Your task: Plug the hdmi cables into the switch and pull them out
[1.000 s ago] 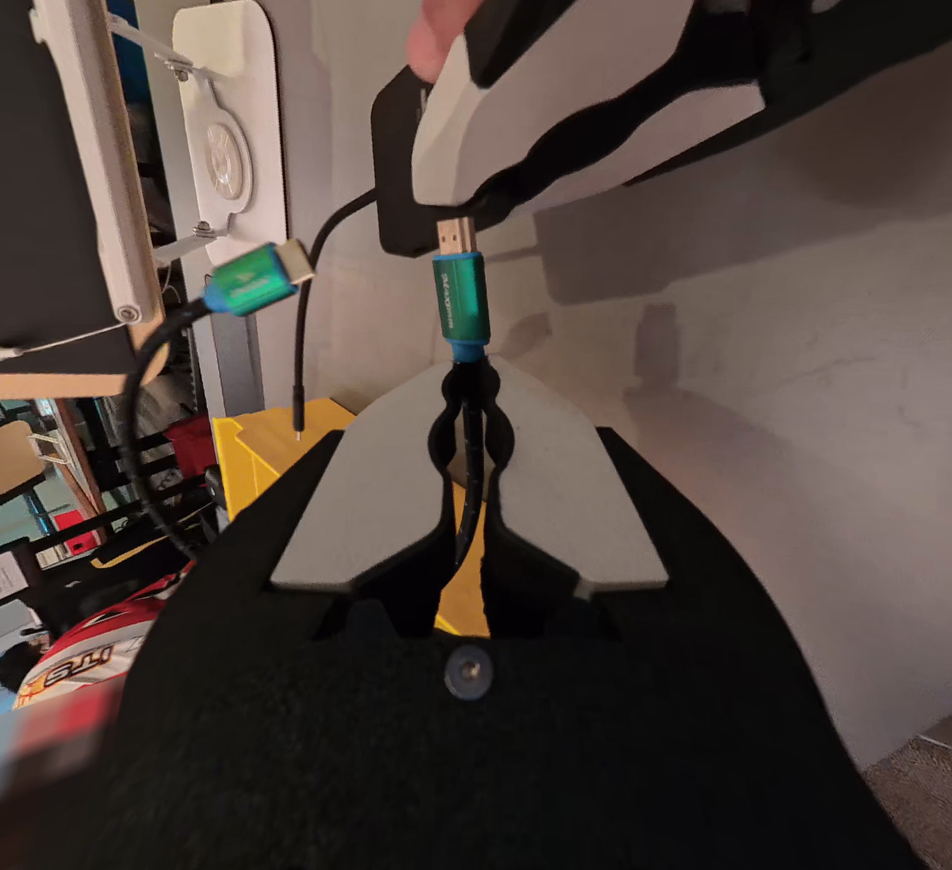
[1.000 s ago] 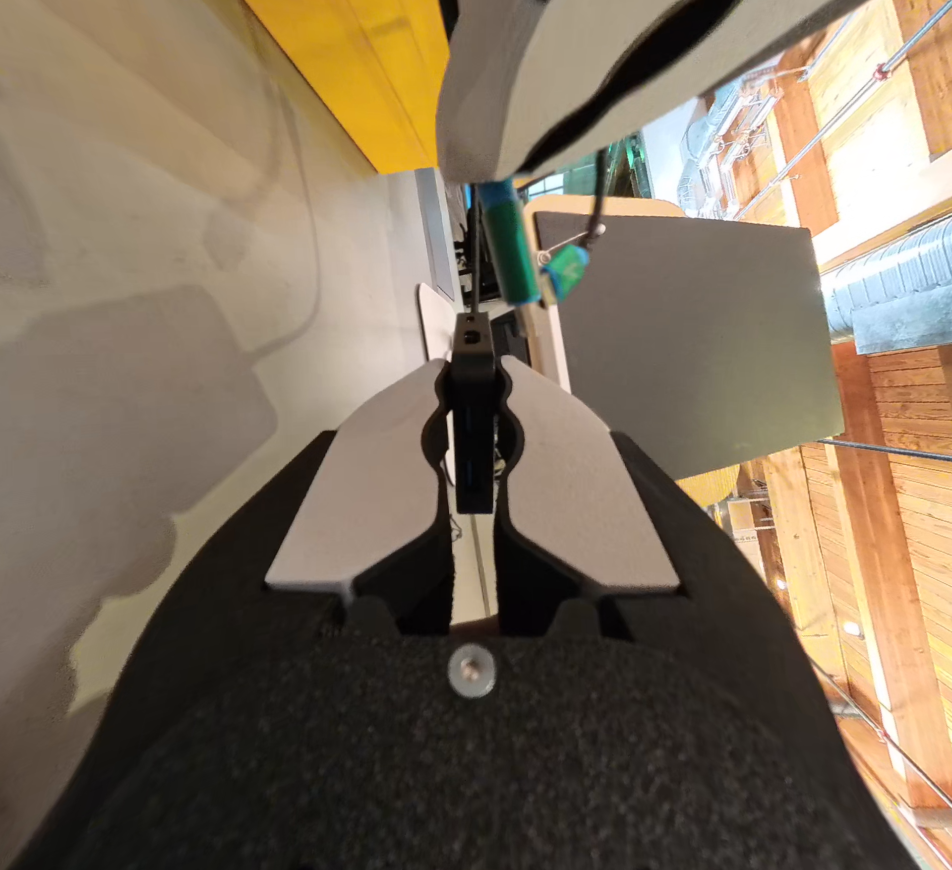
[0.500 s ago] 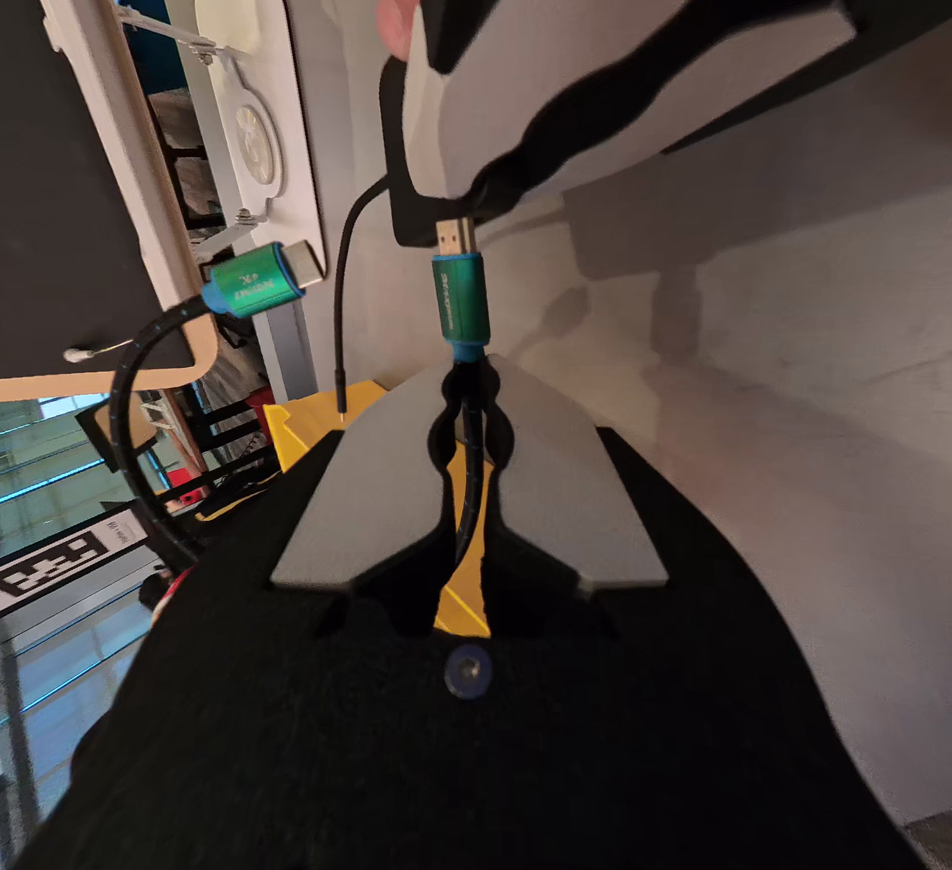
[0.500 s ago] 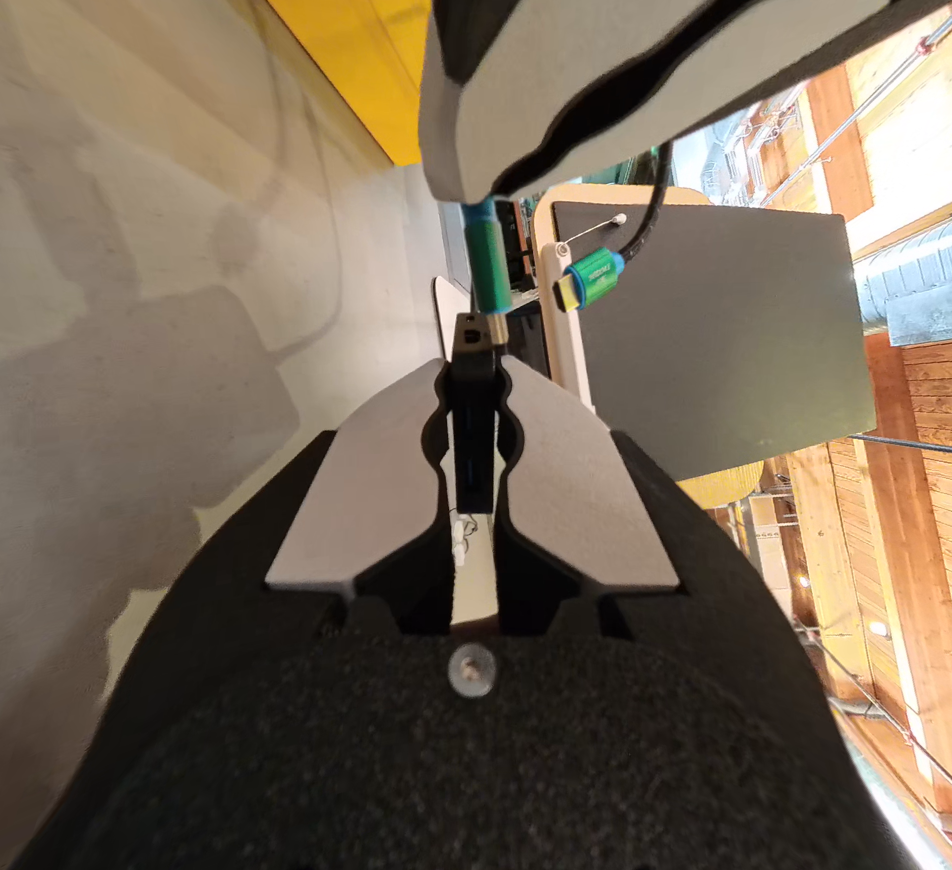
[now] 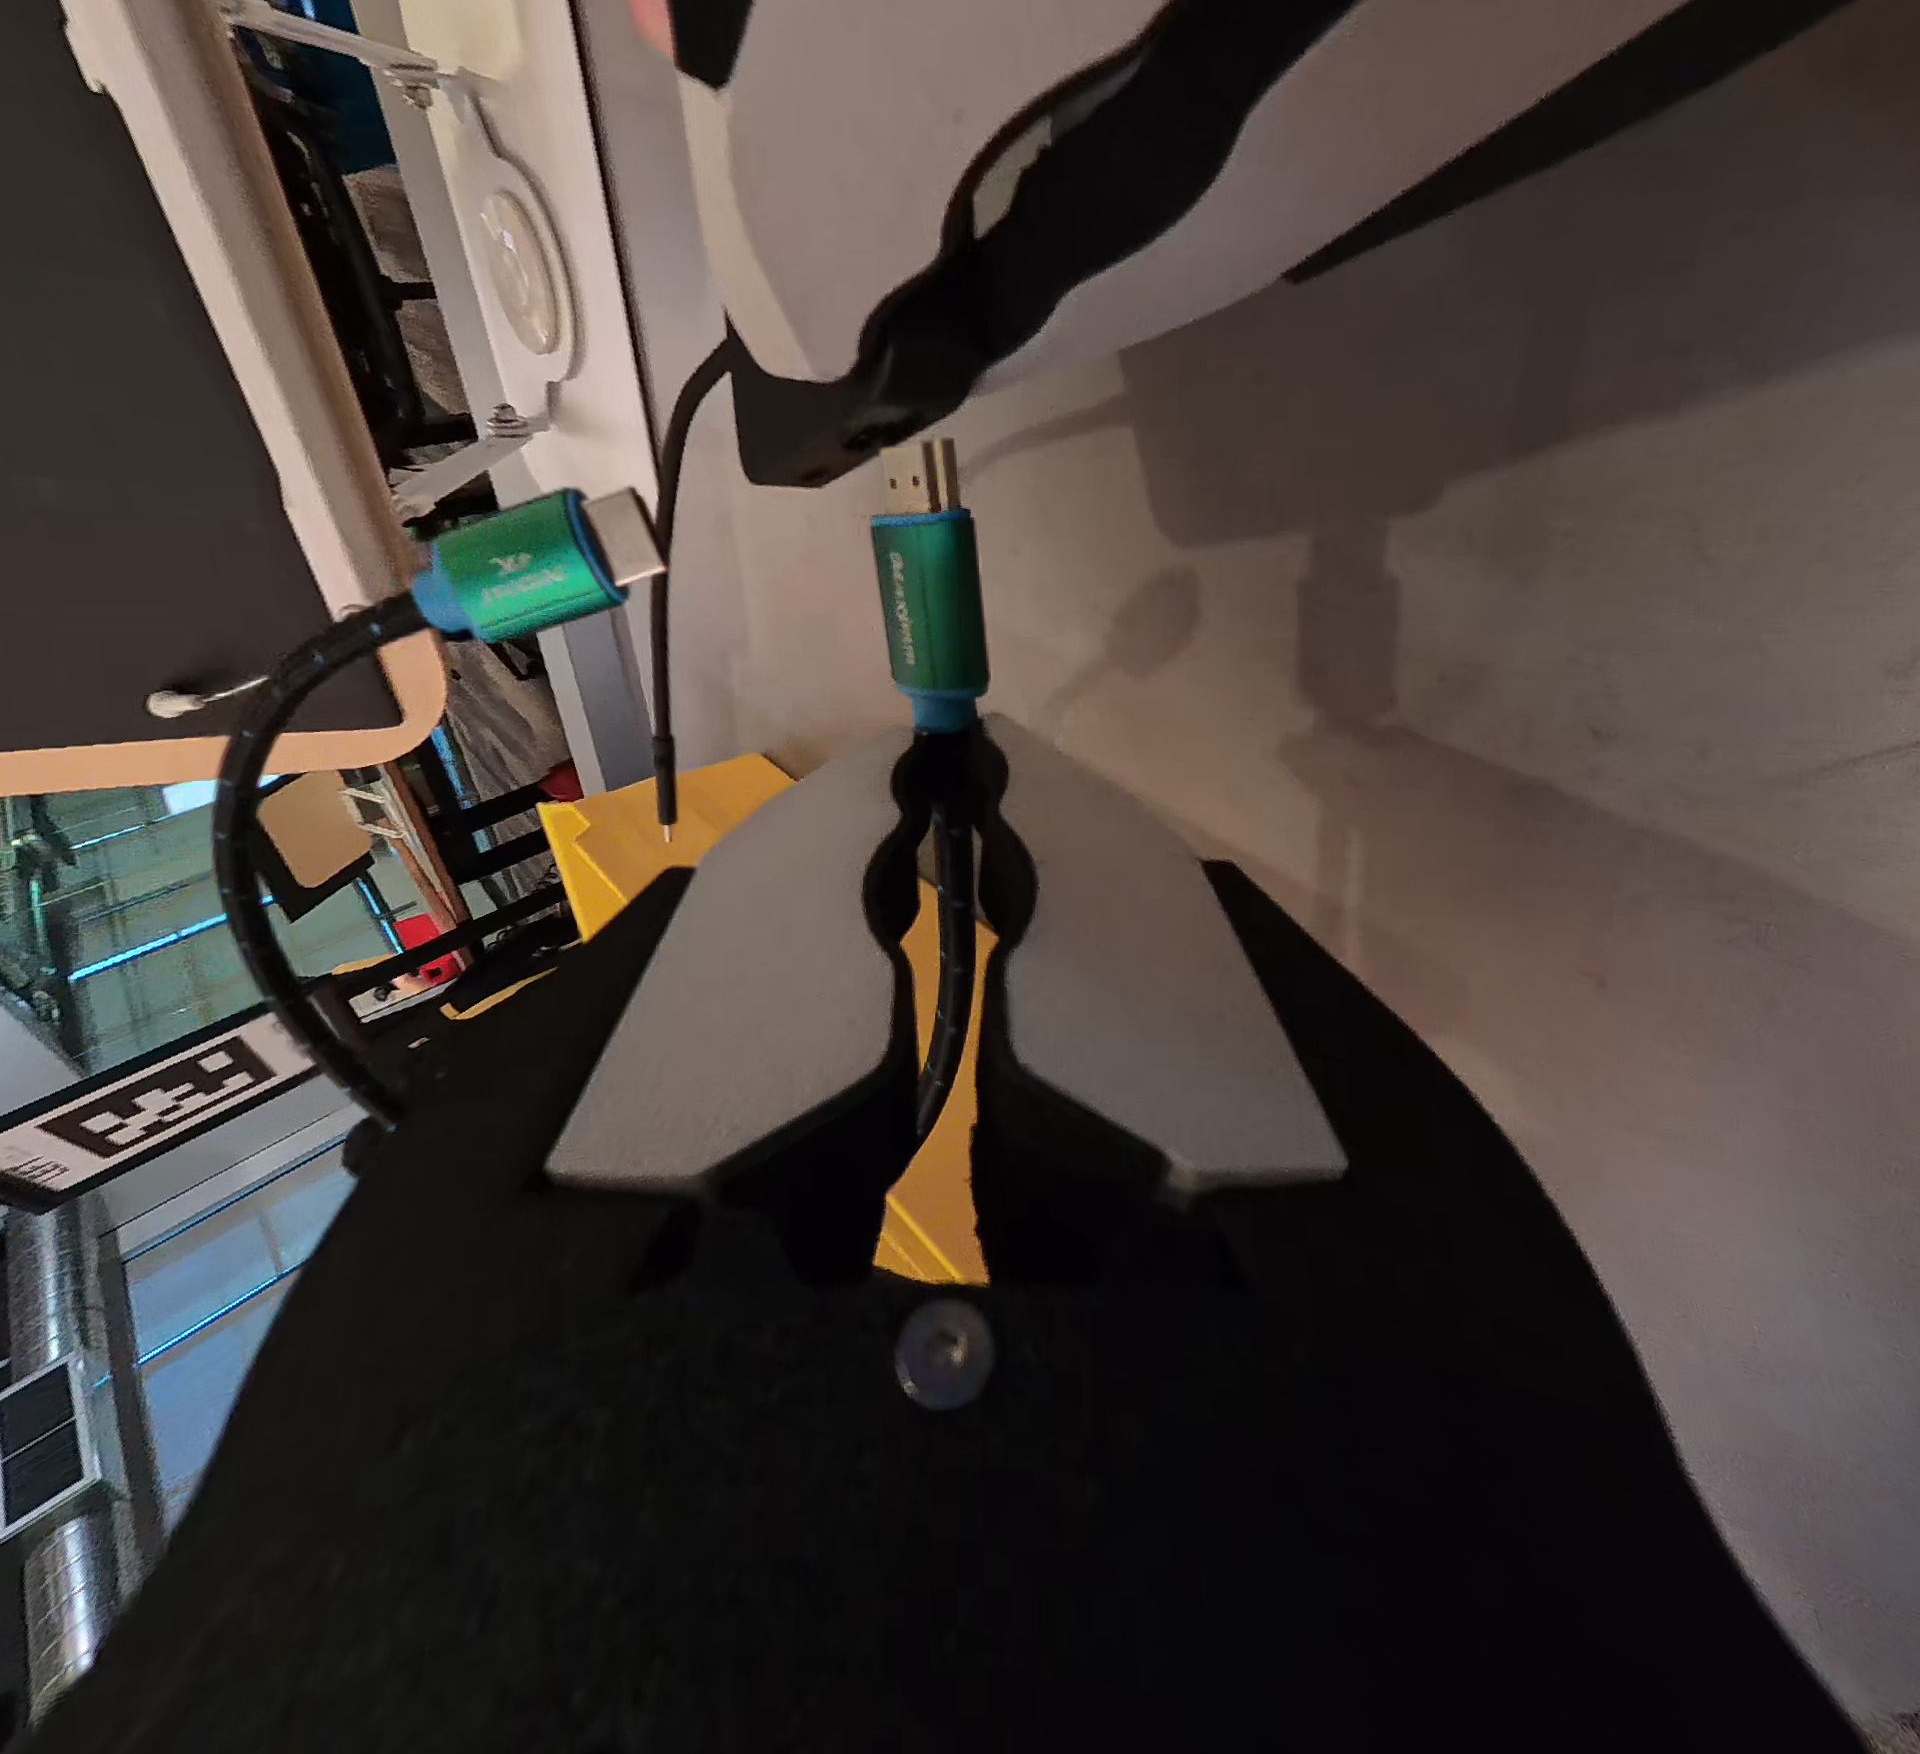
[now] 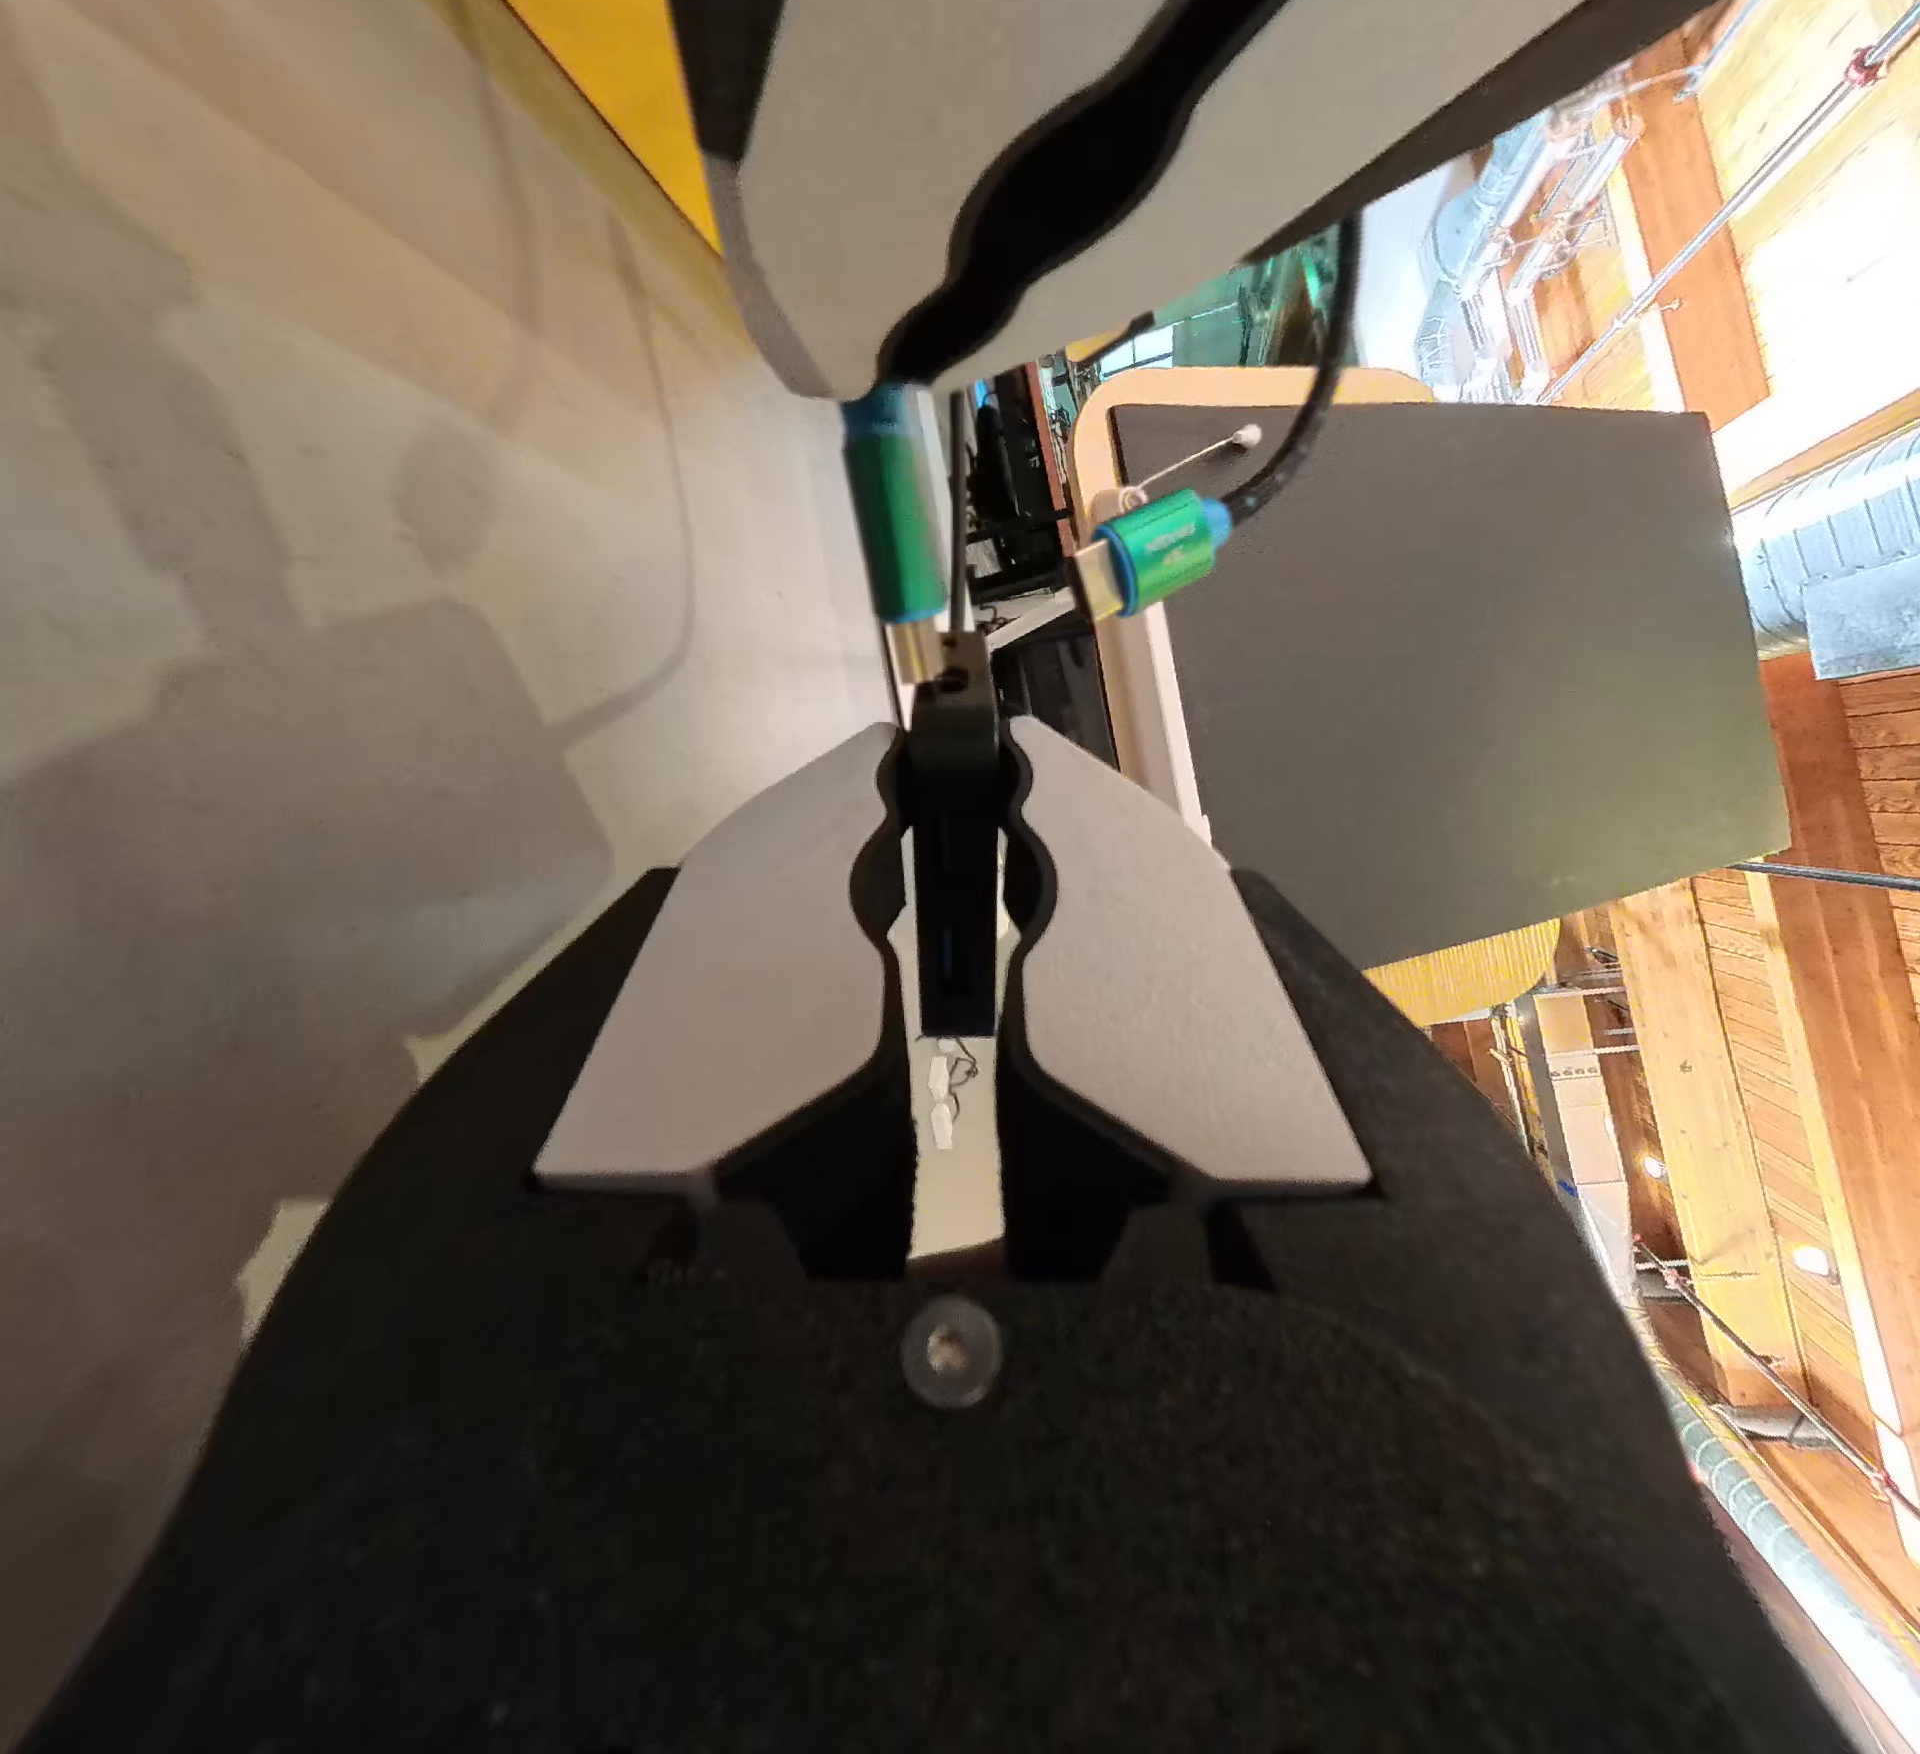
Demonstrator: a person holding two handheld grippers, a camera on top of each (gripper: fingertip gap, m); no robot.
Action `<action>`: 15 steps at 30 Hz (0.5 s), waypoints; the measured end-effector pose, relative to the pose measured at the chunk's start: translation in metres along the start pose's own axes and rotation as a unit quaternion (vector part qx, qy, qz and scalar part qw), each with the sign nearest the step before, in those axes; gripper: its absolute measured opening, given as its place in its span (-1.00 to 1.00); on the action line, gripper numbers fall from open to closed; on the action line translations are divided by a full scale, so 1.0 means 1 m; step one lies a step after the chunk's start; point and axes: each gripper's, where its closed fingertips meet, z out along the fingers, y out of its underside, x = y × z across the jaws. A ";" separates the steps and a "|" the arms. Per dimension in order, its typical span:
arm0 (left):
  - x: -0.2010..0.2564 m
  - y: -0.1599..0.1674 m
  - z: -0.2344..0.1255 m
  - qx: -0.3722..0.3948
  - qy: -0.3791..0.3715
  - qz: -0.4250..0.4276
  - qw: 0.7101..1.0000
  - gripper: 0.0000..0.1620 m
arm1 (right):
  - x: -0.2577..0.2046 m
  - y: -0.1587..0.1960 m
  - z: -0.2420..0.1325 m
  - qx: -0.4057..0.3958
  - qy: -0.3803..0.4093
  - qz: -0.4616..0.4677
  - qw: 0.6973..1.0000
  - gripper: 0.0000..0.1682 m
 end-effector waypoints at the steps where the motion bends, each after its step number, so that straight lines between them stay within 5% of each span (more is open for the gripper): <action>1: 0.000 0.000 0.000 0.002 0.003 -0.004 1.000 -0.92 | 0.000 0.000 0.000 -0.001 0.001 -0.002 1.000 -0.85; 15: 0.002 -0.003 0.002 0.001 0.031 -0.064 0.997 -0.92 | 0.000 0.001 0.001 -0.008 0.014 -0.037 0.999 -0.85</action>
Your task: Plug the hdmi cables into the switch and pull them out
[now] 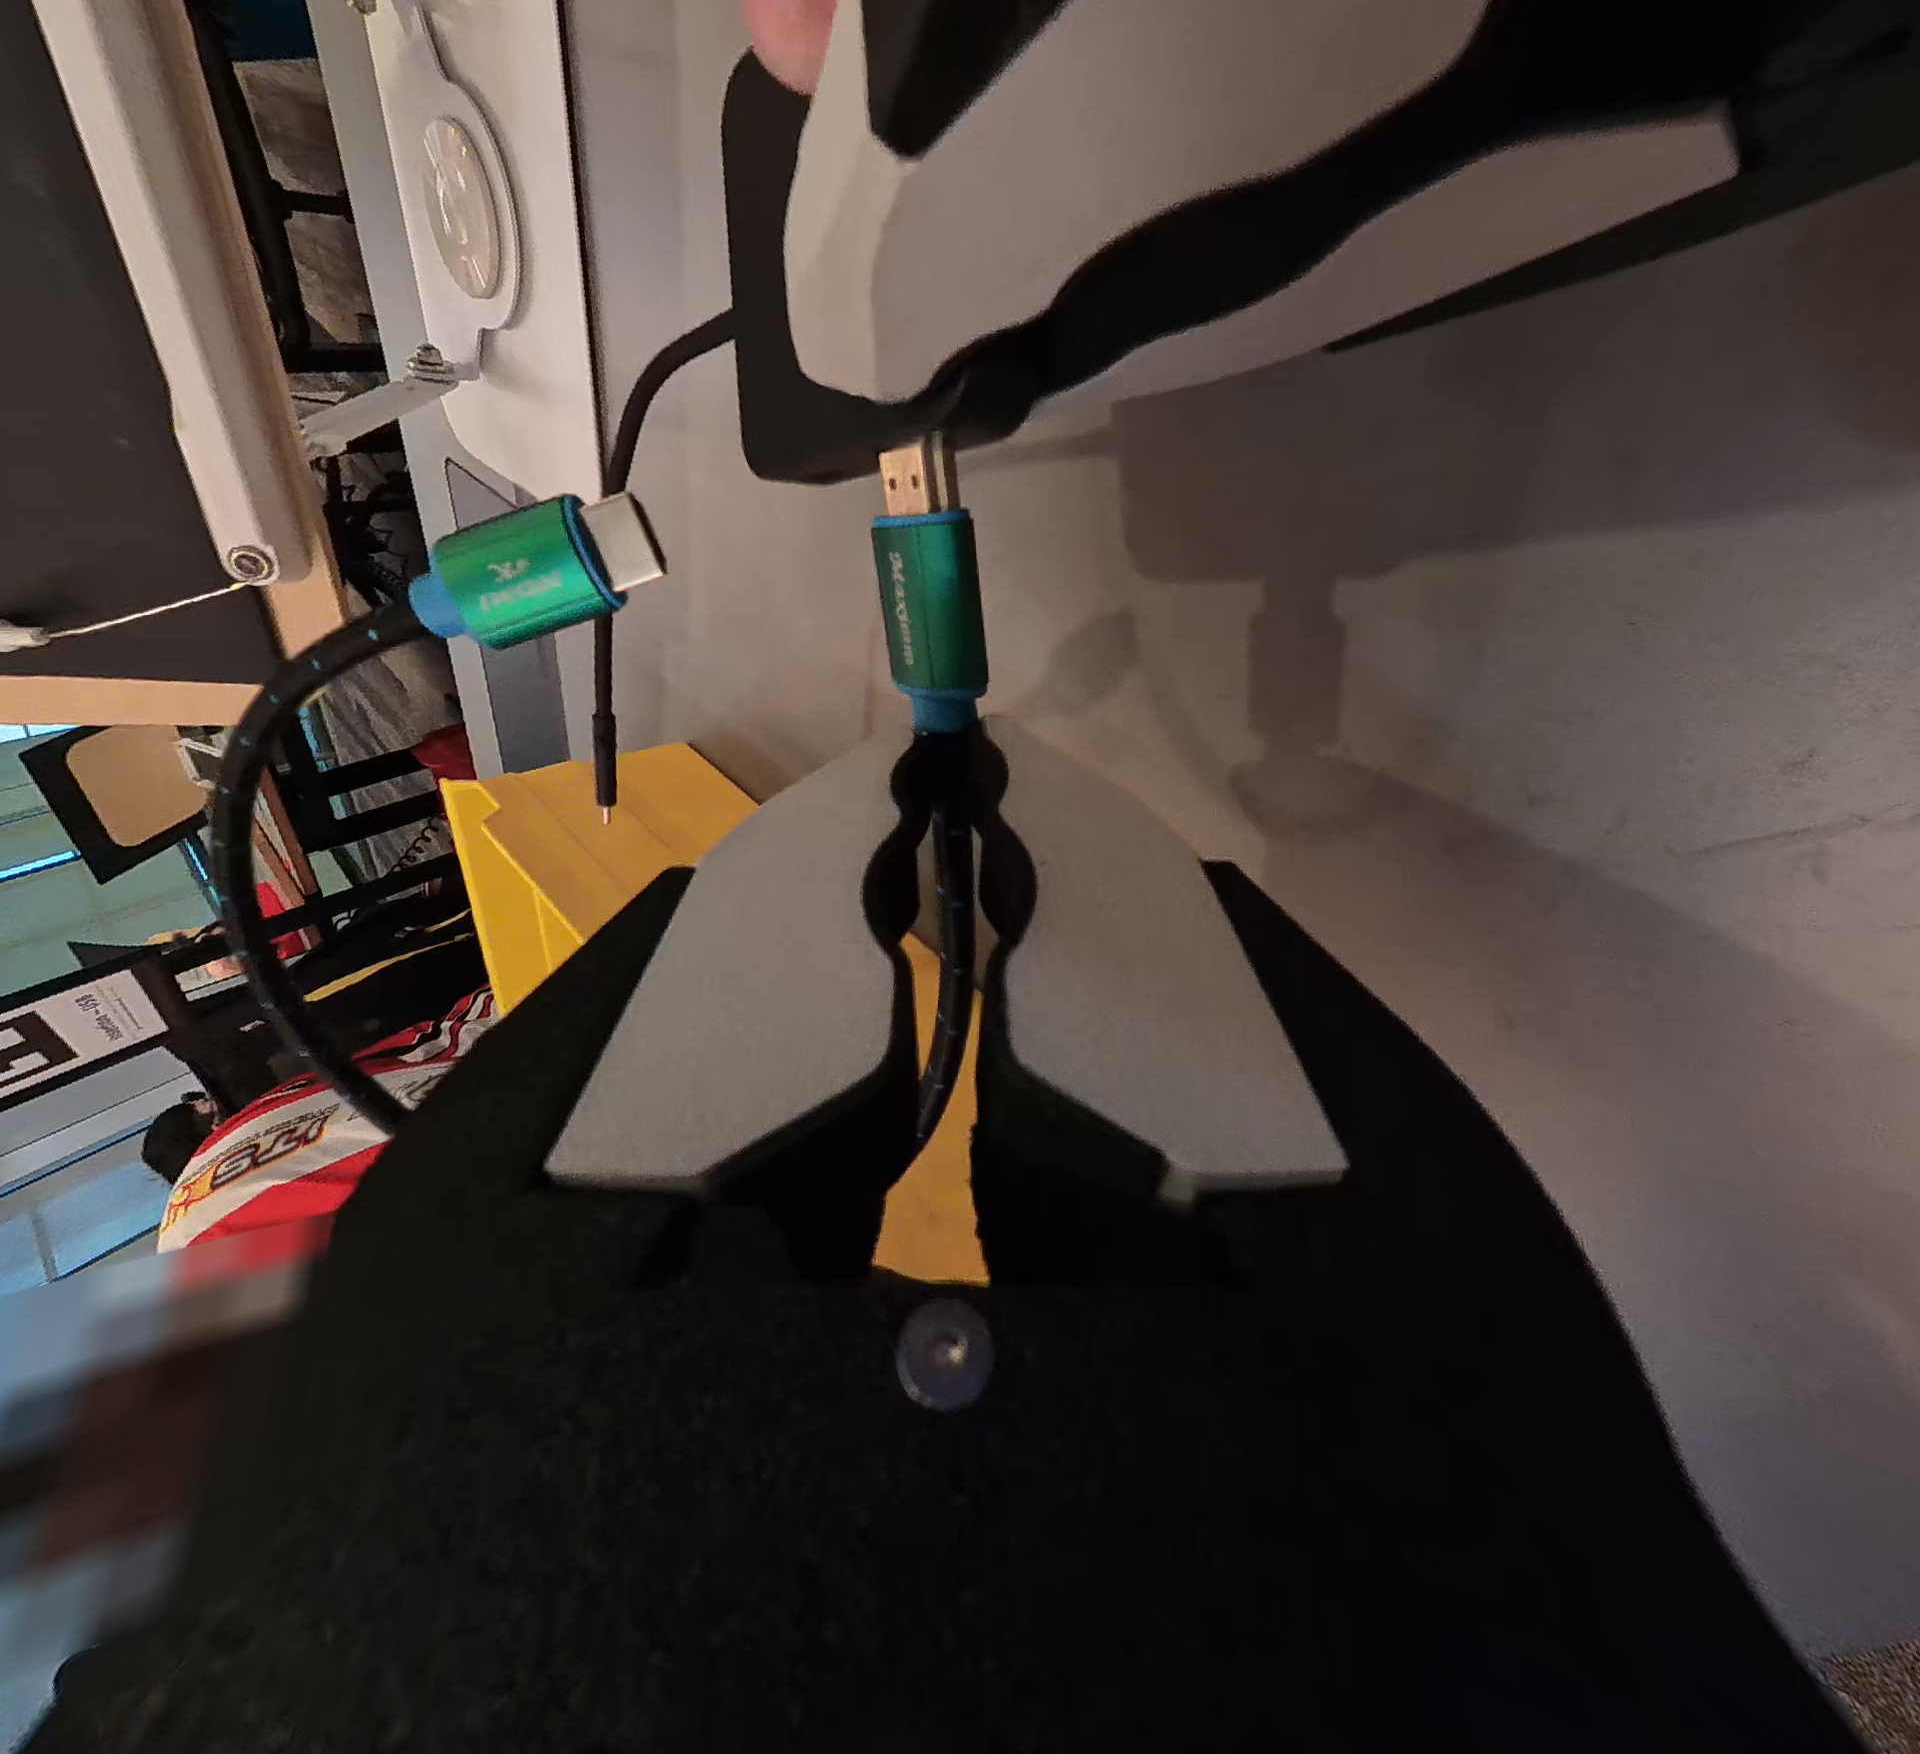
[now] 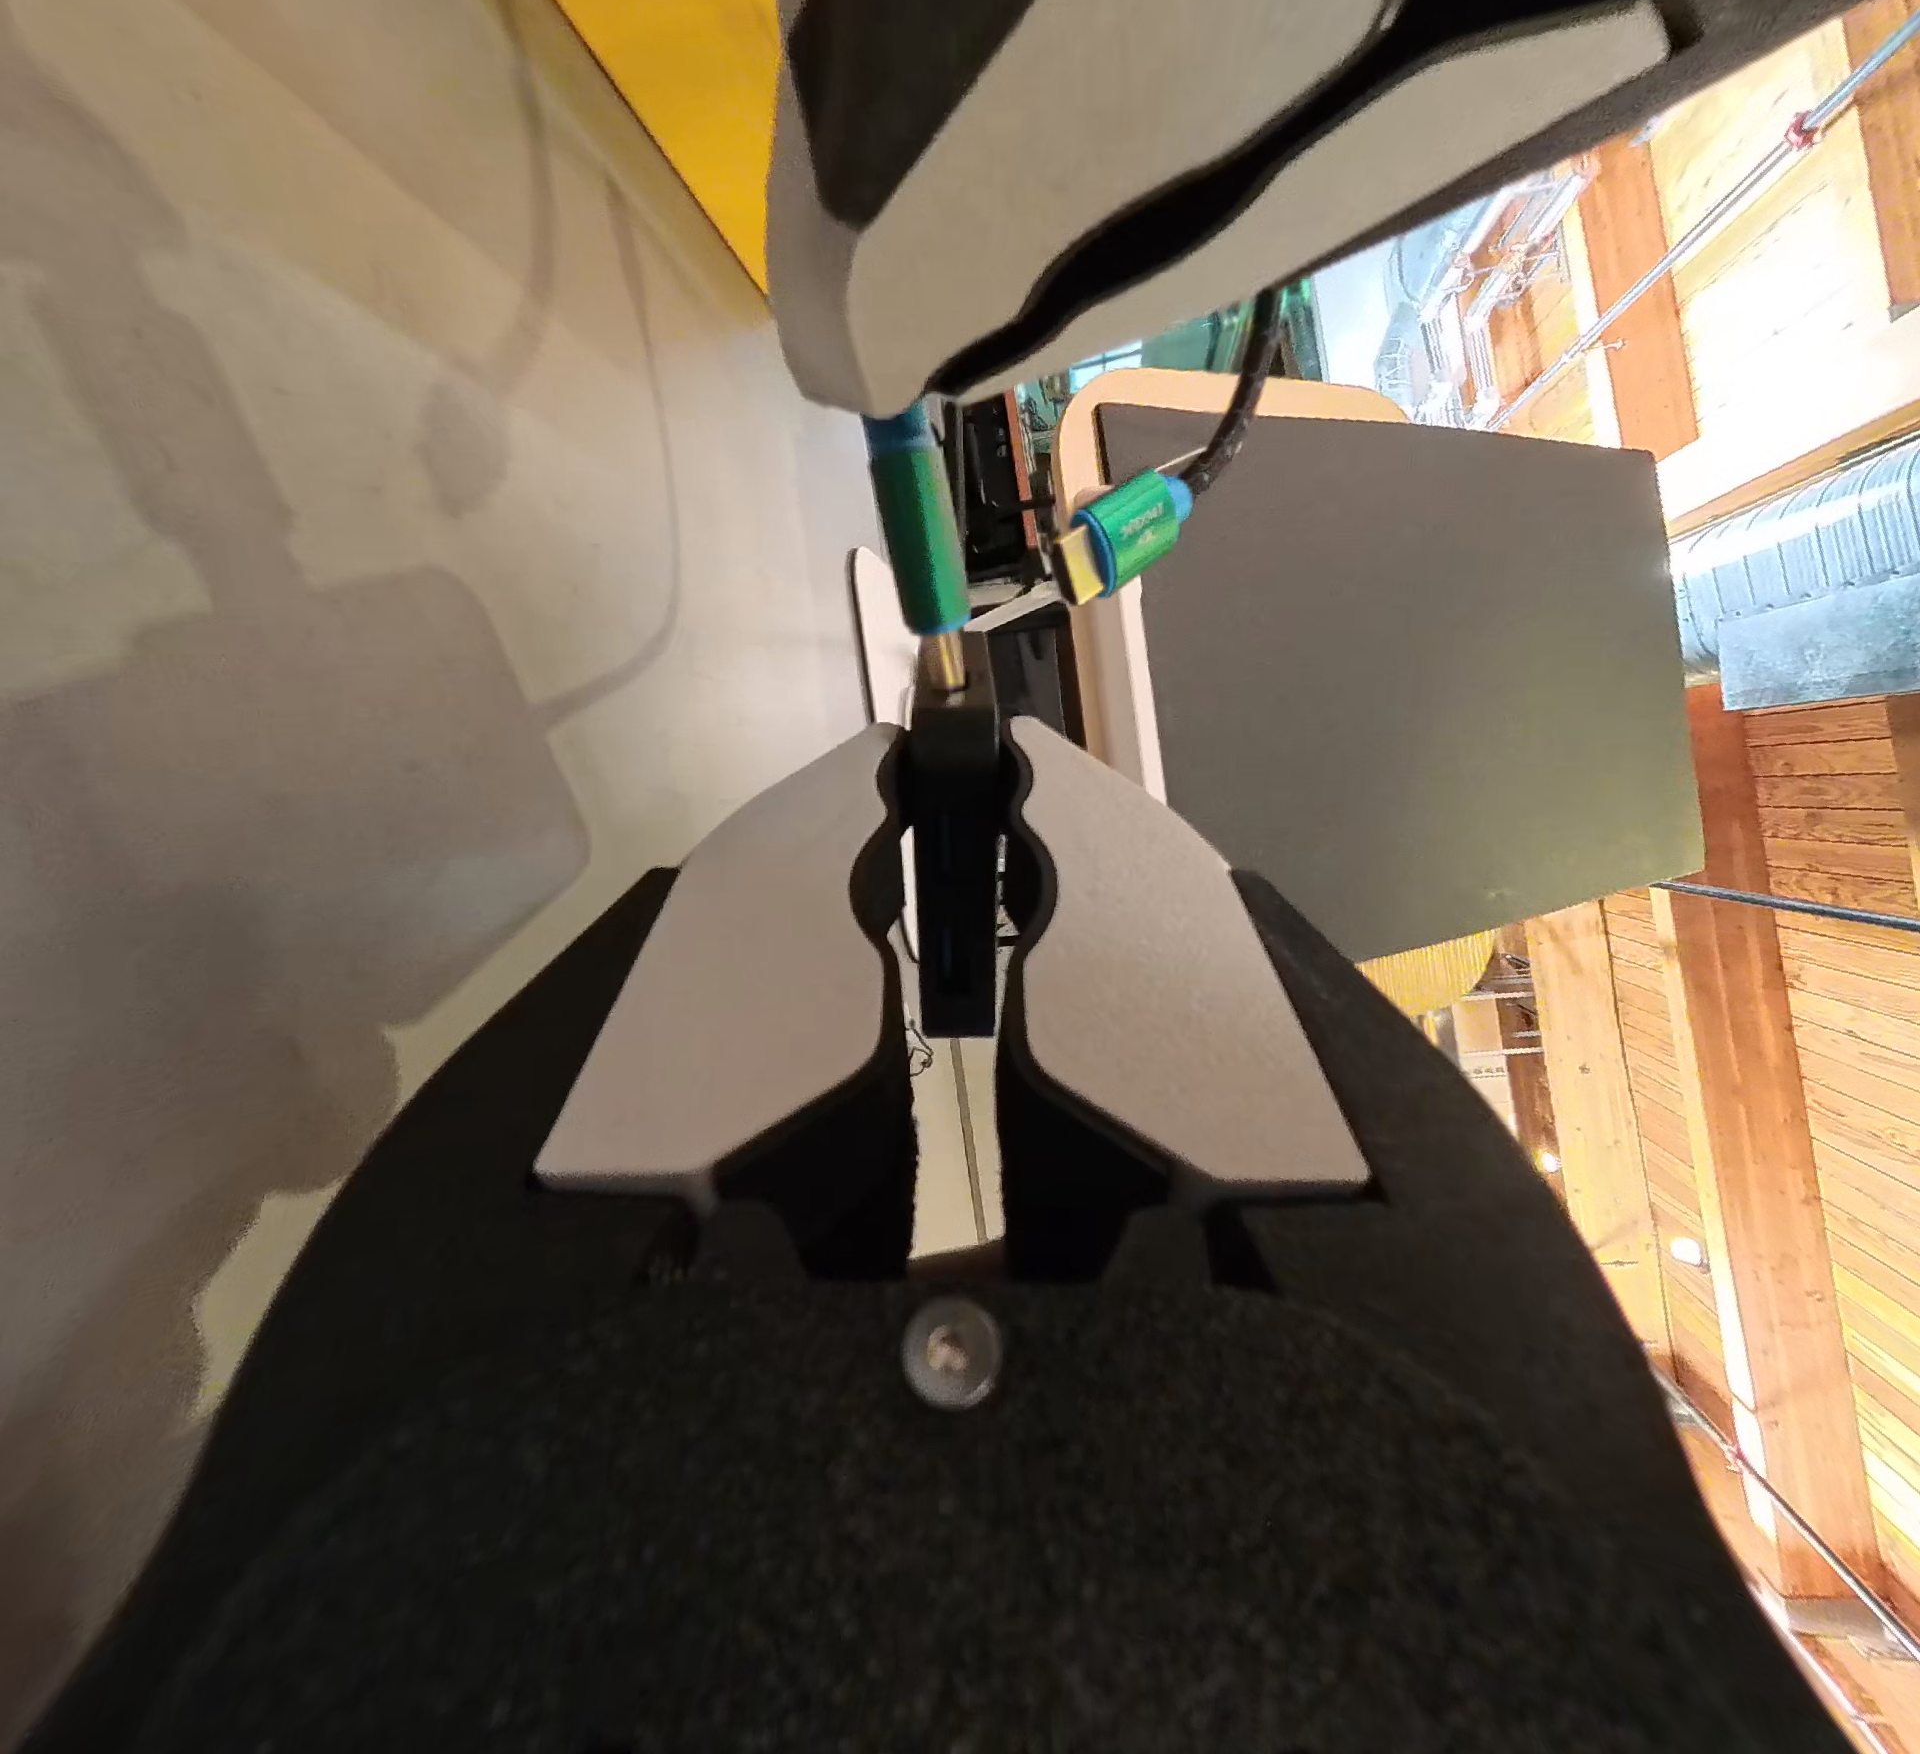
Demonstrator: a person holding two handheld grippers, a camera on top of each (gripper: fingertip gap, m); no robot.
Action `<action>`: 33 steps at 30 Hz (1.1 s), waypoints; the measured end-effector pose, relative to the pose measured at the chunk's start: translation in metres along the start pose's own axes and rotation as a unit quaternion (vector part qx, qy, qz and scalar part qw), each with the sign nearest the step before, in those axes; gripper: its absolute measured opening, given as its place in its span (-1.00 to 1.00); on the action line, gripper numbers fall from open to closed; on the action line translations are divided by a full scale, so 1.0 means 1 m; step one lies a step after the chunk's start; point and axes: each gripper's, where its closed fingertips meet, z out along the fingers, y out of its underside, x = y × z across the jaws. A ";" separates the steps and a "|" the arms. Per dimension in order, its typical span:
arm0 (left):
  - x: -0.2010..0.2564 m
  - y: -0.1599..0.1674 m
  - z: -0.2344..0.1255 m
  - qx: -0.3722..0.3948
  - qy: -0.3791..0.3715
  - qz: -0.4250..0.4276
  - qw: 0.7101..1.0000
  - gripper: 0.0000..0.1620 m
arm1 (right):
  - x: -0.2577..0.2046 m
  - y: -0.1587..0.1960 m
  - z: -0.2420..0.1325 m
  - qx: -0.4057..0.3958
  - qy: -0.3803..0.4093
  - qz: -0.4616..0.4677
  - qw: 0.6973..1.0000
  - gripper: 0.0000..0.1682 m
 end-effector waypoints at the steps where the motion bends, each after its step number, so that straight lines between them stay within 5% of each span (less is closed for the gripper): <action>1: 0.001 0.000 0.000 -0.002 0.001 0.000 1.000 -0.92 | -0.001 -0.001 0.000 0.001 0.002 -0.006 1.000 -0.85; 15: 0.002 -0.001 0.002 0.018 0.012 -0.067 0.998 -0.92 | 0.002 -0.002 0.001 0.011 0.045 -0.041 0.998 -0.85; 22: -0.001 0.008 0.002 -0.035 -0.077 -0.007 0.996 -0.93 | -0.007 -0.010 0.000 0.018 0.052 -0.054 0.997 -0.85; 33: 0.012 0.007 -0.004 0.101 0.080 -0.006 0.992 -0.93 | -0.008 -0.021 -0.009 0.088 0.066 -0.037 0.993 -0.85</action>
